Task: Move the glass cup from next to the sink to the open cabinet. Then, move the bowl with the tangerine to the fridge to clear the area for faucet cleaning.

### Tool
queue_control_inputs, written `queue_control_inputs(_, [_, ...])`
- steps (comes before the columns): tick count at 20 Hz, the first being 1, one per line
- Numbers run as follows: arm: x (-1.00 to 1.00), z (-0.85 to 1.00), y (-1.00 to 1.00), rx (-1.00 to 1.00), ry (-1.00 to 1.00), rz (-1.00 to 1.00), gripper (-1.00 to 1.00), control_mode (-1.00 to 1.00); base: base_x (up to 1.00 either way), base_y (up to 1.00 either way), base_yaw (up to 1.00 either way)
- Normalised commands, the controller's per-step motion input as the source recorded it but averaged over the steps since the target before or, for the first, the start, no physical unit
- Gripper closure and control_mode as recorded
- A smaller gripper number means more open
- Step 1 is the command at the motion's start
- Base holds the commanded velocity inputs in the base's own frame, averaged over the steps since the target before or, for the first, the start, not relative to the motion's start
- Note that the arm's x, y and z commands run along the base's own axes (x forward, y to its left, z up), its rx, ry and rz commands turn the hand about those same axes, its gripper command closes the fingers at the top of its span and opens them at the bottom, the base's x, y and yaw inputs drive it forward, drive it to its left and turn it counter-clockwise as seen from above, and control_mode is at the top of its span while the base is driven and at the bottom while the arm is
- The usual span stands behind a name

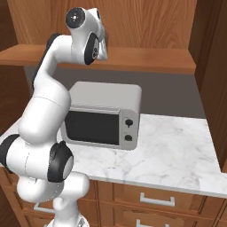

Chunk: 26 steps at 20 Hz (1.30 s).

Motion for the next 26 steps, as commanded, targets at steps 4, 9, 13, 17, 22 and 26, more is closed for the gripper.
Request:
queue_control_inputs(4, [0.44, -0.43, 0.00, -0.14, 0.00, 0.00, 1.00, -1.00, 0.00, 0.00, 0.00])
queue_control_inputs(9, [0.49, -0.34, 0.00, -0.08, 0.00, 0.00, 1.00, -1.00, 0.00, 0.00, 0.00])
queue_control_inputs(13, [0.50, -0.20, -0.02, 0.00, 0.00, 0.00, 1.00, -1.00, 0.00, 0.00, 0.00])
queue_control_inputs(17, [0.27, -0.02, -0.06, 0.03, 0.03, 0.00, -1.00, -1.00, 0.00, 0.00, 0.00])
queue_control_inputs(22, [-0.12, -0.01, 0.00, 0.00, -0.08, 0.00, -1.00, -1.00, 0.00, 0.00, 0.00])
queue_control_inputs(26, [-0.54, 0.21, 0.00, 0.00, -0.29, 0.00, -1.00, -1.00, 0.00, 0.00, 0.00])
